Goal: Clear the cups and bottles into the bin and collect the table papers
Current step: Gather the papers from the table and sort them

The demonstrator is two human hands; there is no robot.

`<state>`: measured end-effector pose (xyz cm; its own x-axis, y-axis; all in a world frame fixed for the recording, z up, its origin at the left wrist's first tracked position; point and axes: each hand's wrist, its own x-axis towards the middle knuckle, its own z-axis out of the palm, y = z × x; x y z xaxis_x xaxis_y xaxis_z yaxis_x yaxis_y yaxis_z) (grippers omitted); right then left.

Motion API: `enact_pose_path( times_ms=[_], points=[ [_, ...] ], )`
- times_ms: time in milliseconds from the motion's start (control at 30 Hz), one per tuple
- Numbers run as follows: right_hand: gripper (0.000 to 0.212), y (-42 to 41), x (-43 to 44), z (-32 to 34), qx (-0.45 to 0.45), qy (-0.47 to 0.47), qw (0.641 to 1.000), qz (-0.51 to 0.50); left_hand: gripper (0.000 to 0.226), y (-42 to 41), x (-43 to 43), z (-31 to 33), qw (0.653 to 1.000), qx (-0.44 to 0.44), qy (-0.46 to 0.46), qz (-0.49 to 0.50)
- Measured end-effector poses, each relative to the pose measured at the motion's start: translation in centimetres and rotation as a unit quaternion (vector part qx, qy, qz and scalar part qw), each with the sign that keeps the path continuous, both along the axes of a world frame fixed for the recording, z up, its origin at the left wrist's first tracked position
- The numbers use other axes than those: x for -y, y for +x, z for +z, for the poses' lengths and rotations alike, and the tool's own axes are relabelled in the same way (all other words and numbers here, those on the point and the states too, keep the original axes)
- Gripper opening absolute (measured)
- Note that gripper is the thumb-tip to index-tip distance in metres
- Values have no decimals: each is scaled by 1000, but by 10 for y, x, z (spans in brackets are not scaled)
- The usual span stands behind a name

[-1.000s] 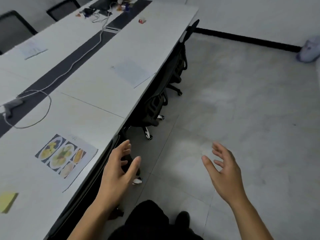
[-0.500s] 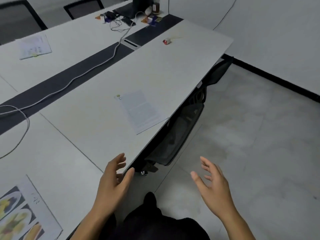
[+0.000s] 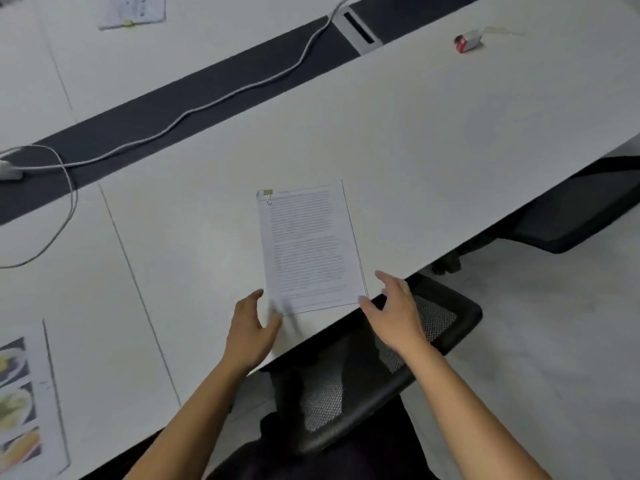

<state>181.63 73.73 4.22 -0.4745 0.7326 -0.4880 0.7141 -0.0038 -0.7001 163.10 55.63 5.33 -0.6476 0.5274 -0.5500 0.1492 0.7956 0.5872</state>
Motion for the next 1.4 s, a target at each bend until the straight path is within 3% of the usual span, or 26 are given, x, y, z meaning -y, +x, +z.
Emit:
enact_pose_path(
  times_ms=[133, 267, 333, 467, 600, 700, 767, 900, 967, 1033, 1100, 1267, 1400],
  points=[
    [77, -43, -45, -43, 23, -14, 1000, 9, 55, 9, -43, -27, 995, 28, -77, 63],
    [81, -74, -39, -64, 14, -9, 999, 48, 79, 11, -64, -49, 982, 22, -129, 135],
    [78, -82, -30, -70, 3, 5, 996, 85, 69, 10, -62, -52, 972, 35, -123, 196],
    [69, -96, -15, -71, -34, -95, 990, 95, 49, 5, -25, -61, 946, 56, -98, 304],
    [57, -110, 10, -64, -14, -145, 981, 127, 55, 6, 8, -53, 913, 104, -37, 393],
    [43, -119, 31, -56, -5, -160, 972, 170, 24, 1, 29, -44, 868, 143, 34, 474],
    [38, -122, 49, -53, -4, -172, 969, 178, 28, -7, 46, -43, 848, 155, 65, 502],
    [81, -134, 90, -48, -7, -218, 969, 118, 46, -30, 93, -41, 834, 195, 158, 492],
    [76, -142, 115, -47, -18, -253, 961, 114, 46, -43, 121, -35, 830, 211, 195, 479],
    [48, -154, 149, -33, -40, -301, 946, 119, 45, -55, 155, -27, 836, 214, 211, 459],
    [37, -166, 190, -27, -67, -299, 945, 116, 42, -67, 195, -21, 855, 199, 203, 433],
    [38, -190, 287, -21, -76, -241, 964, 88, 47, -103, 294, -14, 893, 177, 147, 387],
    [41, -199, 321, -33, -30, -210, 975, 71, 47, -145, 362, -25, 930, 36, 42, 363]
  ],
)
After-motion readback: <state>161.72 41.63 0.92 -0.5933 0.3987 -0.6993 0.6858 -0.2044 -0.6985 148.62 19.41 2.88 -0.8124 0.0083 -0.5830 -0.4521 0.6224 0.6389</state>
